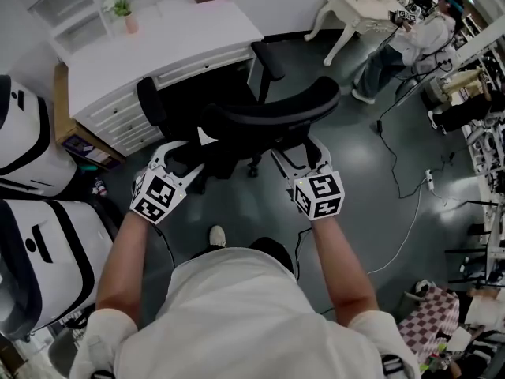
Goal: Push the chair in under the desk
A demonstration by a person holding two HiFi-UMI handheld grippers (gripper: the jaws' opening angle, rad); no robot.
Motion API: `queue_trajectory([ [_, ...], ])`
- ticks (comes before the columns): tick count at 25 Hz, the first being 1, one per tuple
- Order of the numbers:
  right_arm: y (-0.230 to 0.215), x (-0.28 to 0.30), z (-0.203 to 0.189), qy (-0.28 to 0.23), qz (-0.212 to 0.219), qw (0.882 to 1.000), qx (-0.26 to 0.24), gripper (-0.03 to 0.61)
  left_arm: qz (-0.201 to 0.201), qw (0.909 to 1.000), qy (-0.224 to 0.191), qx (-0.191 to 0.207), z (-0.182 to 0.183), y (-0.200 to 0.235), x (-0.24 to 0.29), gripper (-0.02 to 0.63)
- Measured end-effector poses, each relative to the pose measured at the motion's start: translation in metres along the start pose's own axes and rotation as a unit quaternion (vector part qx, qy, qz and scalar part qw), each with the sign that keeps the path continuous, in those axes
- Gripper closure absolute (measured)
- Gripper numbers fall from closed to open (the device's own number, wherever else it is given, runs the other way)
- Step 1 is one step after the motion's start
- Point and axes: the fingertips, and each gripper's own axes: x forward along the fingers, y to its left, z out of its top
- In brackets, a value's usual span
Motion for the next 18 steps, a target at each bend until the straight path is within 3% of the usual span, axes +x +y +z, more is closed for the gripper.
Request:
queue_trajectory([
  [5, -0.003, -0.025, -0.004, 0.001, -0.013, 1.000, -0.019, 0.259, 0.035, 0.9969, -0.055, -0.044, 0.022, 0.005, -0.025, 0.397],
  [10, 0.002, -0.057, -0.016, -0.004, -0.001, 1.000, -0.001, 0.270, 0.065, 0.9906, -0.082, -0.088, 0.037, -0.012, -0.047, 0.442],
  [11, 0.004, -0.065, -0.018, -0.005, 0.005, 1.000, 0.004, 0.287, 0.072, 0.9891, -0.084, -0.097, 0.039, -0.018, -0.050, 0.462],
  [15, 0.010, -0.098, -0.029, -0.014, 0.028, 0.999, 0.013, 0.466, 0.085, 0.9836, -0.085, -0.135, 0.047, -0.055, -0.052, 0.543],
  [18, 0.018, -0.121, -0.038, -0.014, 0.050, 0.999, 0.015, 0.522, 0.080, 0.9790, -0.090, -0.164, 0.055, -0.091, -0.054, 0.582],
])
